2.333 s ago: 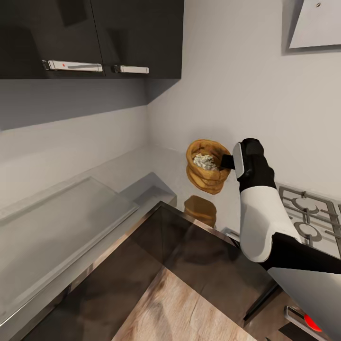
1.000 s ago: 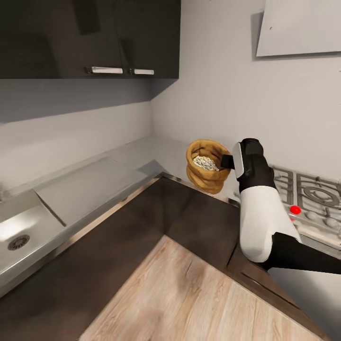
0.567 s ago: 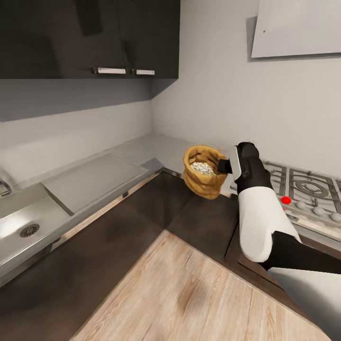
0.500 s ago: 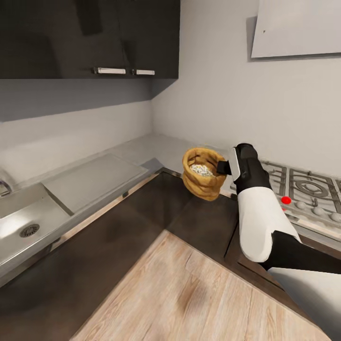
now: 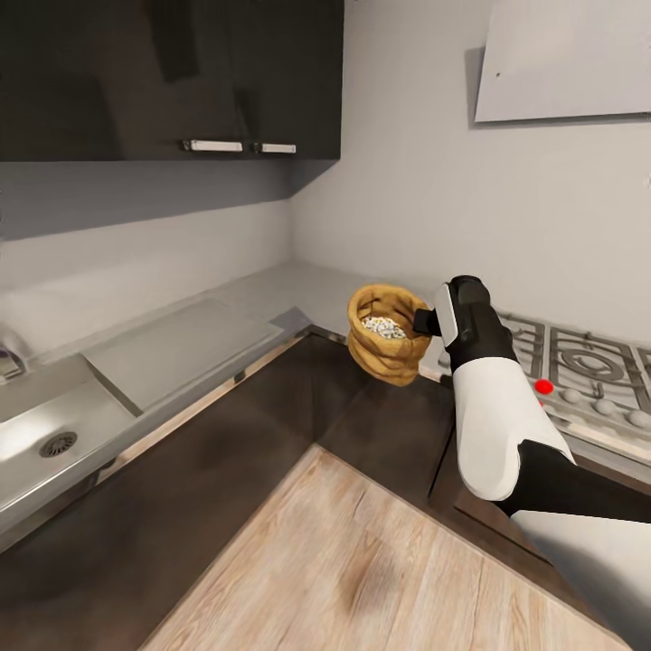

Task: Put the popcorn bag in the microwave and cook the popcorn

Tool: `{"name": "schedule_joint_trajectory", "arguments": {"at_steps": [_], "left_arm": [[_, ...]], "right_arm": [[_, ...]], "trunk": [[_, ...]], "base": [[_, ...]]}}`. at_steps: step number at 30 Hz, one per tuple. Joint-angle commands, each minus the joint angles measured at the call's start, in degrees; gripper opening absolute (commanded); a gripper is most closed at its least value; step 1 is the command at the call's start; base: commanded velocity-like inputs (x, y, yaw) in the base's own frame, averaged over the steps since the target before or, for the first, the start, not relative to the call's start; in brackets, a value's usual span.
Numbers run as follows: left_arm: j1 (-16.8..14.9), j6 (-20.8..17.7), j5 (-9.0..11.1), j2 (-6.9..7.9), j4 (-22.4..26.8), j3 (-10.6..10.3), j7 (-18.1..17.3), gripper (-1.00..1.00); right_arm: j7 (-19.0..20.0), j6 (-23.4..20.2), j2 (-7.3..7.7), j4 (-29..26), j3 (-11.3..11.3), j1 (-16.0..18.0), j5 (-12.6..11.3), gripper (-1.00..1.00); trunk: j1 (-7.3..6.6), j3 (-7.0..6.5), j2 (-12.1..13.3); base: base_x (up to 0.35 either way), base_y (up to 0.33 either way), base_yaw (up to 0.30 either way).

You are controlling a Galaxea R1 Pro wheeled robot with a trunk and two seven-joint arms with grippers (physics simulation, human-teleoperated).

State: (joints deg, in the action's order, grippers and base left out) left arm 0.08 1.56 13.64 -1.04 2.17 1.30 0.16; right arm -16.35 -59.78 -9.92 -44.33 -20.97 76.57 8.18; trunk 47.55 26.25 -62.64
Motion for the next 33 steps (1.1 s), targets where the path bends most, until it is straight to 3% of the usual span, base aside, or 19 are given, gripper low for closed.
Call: {"name": "schedule_joint_trajectory", "arguments": {"at_steps": [1, 8, 19, 22, 33], "left_arm": [[0.01, 0.11, 0.24, -0.01, 0.04, 0.1, 0.02, 1.0], [0.01, 0.11, 0.24, -0.01, 0.08, 0.1, 0.02, 1.0], [0.01, 0.11, 0.24, 0.01, 0.08, 0.1, 0.02, 1.0], [0.01, 0.11, 0.24, 0.01, 0.11, 0.1, 0.02, 1.0], [0.01, 0.11, 0.24, 0.07, 0.12, 0.08, 0.05, 1.0]], "right_arm": [[0.35, -0.22, -0.08, -0.09, -0.29, 0.07, 0.57, -1.0], [0.17, -0.22, -0.08, 0.48, -0.28, 0.0, 0.56, -1.0], [0.11, -0.22, -0.08, 13.84, -0.39, -0.01, 0.57, -1.0], [0.39, -0.22, 0.73, 17.19, -0.39, -0.01, 0.46, -1.0], [0.92, -0.22, 1.76, 18.67, -0.47, -2.85, 0.25, -1.0]], "trunk": [[0.01, -0.04, -0.03], [0.01, -0.66, -0.03], [0.01, -1.64, -0.03], [0.01, -1.9, -0.03], [0.01, -2.88, -0.03]], "base": [[0.0, 0.0, 0.0], [0.0, 0.0, 0.0], [0.0, 0.0, -0.031], [0.0, 0.0, -0.071], [0.0, 0.0, -0.083]]}}
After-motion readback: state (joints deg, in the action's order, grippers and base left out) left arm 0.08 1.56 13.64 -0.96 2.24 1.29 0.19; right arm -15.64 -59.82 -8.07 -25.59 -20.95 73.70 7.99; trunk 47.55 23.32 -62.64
